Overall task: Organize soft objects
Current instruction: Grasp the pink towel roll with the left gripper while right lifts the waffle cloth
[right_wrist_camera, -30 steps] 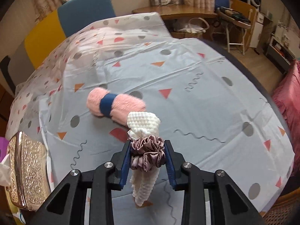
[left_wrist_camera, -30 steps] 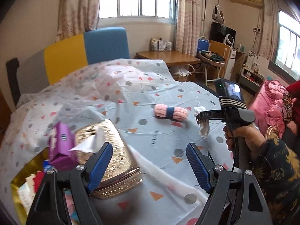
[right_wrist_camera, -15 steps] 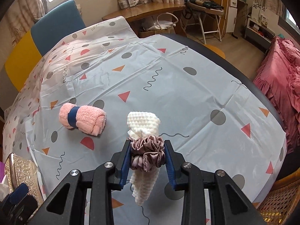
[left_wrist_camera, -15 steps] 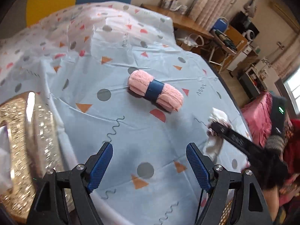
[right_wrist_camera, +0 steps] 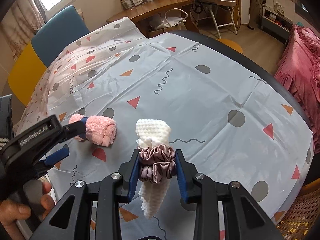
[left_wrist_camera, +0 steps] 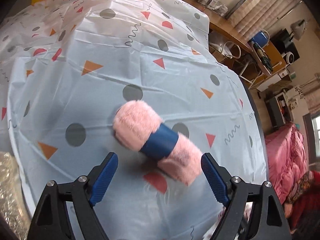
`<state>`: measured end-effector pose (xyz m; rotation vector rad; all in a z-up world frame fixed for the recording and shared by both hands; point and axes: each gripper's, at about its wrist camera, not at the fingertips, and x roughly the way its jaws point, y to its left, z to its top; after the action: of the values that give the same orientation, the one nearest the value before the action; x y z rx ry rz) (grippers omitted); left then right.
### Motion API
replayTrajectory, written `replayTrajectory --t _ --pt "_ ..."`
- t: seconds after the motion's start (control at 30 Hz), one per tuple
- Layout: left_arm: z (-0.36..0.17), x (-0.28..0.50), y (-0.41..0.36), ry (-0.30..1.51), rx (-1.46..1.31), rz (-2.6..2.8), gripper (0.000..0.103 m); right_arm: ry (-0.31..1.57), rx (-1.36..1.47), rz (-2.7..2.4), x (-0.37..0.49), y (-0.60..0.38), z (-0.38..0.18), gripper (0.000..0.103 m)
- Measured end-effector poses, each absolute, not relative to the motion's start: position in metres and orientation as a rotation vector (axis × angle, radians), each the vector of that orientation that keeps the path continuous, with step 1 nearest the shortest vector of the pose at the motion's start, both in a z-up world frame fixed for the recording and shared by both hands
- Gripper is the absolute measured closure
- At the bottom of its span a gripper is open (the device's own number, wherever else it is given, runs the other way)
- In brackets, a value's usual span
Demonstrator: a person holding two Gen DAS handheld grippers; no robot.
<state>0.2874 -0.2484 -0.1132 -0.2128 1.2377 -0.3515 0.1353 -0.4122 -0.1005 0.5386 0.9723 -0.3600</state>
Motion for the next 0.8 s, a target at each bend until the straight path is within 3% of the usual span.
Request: replayTrajectory --t 0.43,0.53,0.63,0.8 --pt "-0.143 0.316 -0.282 1.296 -0.048 -0.31 0.018 1.011 0.528 -0.33 0.141 -0.405 -0.109 0.07" --pt "-0.139 0.306 -0.275 1.283 -0.014 -0.361 0.041 1.027 0.514 -0.336 0.143 -0.405 -0.112 0.07" --pt "-0.134 0.29 -0.263 1.263 0.029 -0.424 0.048 1.041 0.506 -0.336 0.144 -0.404 -0.115 0.07" --pt "-0.125 0.25 -0.235 1.242 0.069 -0.521 0.049 1.076 0.481 -0.327 0.147 -0.399 -0.121 0.07"
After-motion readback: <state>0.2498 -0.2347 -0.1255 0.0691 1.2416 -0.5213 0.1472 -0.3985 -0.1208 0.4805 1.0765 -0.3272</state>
